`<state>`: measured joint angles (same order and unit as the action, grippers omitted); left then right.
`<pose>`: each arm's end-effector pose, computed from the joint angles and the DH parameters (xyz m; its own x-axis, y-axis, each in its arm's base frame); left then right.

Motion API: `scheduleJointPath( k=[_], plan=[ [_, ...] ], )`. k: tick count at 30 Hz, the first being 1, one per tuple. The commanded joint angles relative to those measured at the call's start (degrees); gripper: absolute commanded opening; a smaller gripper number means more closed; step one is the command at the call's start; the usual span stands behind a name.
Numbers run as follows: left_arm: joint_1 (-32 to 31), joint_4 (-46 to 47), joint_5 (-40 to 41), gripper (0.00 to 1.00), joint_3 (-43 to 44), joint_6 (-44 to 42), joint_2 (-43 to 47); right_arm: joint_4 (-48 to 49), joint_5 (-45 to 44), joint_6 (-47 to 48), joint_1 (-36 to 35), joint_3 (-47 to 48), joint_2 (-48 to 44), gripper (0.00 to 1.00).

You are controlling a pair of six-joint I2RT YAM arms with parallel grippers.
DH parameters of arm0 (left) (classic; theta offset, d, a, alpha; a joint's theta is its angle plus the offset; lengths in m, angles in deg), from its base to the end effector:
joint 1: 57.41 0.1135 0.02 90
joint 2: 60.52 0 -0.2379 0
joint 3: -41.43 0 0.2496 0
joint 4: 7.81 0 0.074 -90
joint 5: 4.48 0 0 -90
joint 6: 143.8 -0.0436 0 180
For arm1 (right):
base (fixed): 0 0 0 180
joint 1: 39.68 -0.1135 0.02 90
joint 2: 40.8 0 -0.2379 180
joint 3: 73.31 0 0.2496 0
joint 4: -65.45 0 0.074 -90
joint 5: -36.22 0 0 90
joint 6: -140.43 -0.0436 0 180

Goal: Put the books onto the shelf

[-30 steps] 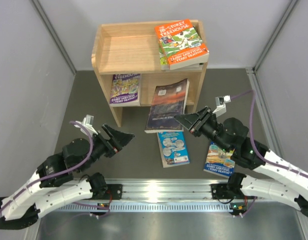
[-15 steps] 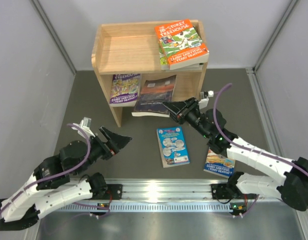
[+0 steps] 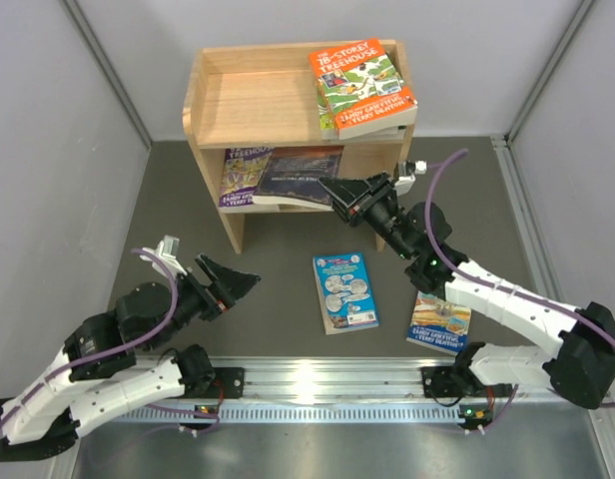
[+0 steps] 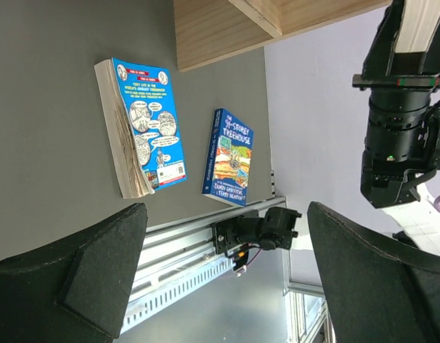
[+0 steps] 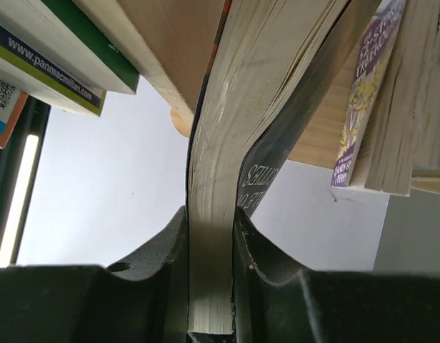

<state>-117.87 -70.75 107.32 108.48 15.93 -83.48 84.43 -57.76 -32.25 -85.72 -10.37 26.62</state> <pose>0.0578 -0.0691 0.3430 -0.6504 -0.6189 -0.4404 0.0704 0.5282 -0.8462 0.2043 0.2075 0.3431 -0.6438 0.7578 -0.1061 -0.2579 -0.0844 0.9625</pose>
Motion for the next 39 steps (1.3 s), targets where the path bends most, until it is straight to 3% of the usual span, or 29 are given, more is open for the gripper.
scheduleJointPath(
  k=[1, 10, 23, 39],
  plan=[
    [-0.18, -2.55, 1.84, 0.99, 0.82, 1.72, 0.72, 14.14, 0.12, 0.41, 0.87, 6.59, 0.34, 0.0],
    [-0.18, -4.48, 3.24, 0.99, 0.73, 2.25, 3.27, 14.58, 7.14, -0.03, -0.01, 15.11, 12.64, 0.0],
    [-0.18, -10.02, 5.44, 0.99, 2.31, 3.65, 5.82, 14.32, 12.69, 0.5, -0.8, 19.08, 26.61, 0.0],
    [-0.18, -11.61, 7.03, 0.99, 1.0, 5.5, 7.05, 8.86, 12.25, 0.76, 1.65, 22.51, 31.72, 0.0]
  ],
)
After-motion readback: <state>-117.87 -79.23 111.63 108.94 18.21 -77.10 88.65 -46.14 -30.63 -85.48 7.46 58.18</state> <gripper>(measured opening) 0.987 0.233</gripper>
